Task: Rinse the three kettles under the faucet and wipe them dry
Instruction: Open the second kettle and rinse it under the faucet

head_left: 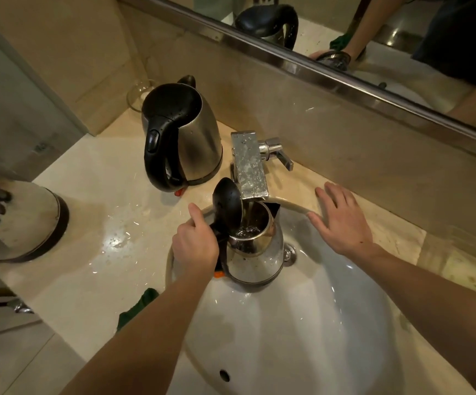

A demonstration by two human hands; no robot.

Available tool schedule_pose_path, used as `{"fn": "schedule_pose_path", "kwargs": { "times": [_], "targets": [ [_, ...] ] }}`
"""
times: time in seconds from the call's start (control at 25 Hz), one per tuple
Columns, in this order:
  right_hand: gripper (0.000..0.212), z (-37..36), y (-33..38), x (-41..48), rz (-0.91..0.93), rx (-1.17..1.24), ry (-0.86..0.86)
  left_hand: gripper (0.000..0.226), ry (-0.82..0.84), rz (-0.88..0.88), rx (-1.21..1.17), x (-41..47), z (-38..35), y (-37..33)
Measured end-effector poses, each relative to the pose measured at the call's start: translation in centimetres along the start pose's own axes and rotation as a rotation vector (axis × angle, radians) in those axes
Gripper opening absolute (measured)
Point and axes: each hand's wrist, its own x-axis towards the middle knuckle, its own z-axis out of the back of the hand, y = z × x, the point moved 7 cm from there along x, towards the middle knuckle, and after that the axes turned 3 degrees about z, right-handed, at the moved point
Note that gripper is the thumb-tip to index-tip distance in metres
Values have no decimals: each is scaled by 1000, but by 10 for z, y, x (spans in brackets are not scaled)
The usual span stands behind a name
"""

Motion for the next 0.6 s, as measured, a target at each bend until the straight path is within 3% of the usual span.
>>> {"fn": "schedule_pose_path", "kwargs": {
  "times": [0.28, 0.6],
  "targets": [
    [69, 7, 17, 11, 51, -47, -53, 58, -8, -27, 5, -2, 0, -4],
    [85, -6, 13, 18, 175, -114, 52, 57, -52, -59, 2, 4, -5, -3]
  ]
}}
